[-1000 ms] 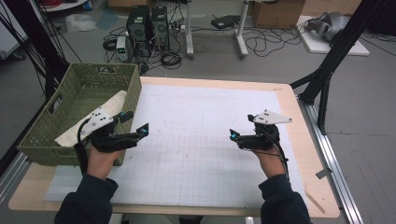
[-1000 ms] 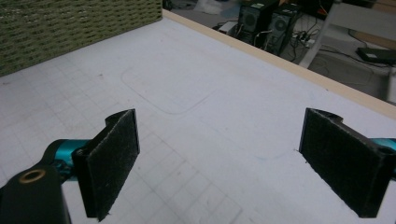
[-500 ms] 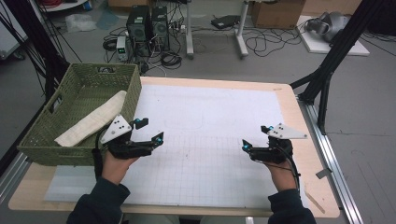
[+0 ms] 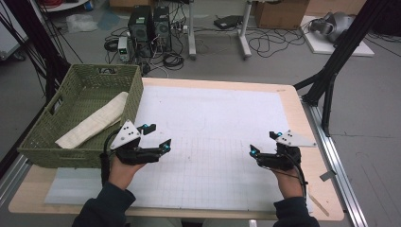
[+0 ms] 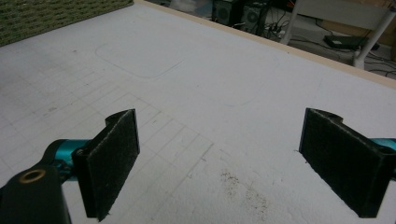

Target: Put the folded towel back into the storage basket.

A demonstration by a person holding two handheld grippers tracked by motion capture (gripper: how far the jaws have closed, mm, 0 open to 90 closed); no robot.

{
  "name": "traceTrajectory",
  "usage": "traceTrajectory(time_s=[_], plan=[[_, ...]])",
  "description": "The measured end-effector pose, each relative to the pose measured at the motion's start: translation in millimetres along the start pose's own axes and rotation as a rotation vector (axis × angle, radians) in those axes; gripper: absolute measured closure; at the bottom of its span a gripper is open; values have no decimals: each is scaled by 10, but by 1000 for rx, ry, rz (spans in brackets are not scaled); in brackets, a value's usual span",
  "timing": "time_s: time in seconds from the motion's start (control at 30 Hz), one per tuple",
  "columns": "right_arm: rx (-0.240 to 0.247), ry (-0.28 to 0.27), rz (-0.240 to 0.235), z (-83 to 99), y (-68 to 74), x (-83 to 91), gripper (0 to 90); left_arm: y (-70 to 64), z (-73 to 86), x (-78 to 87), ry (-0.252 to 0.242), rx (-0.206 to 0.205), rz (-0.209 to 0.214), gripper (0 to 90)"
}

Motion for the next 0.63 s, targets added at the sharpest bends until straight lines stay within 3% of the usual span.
traceTrajectory(time_s=[0.63], plan=[[8,20,-5,51,27,-1,115,-28,32,-40,7,-3,7,229]])
Point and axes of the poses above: each handheld gripper's, and its own axes: x roughly backward along the jaws, z roughly out of its underside, y roughly to its left, the point moved 6 cm from there along -x, roughly forward along the jaws, and after that the axes turned 15 degrees about -y, right-handed, at the moved point
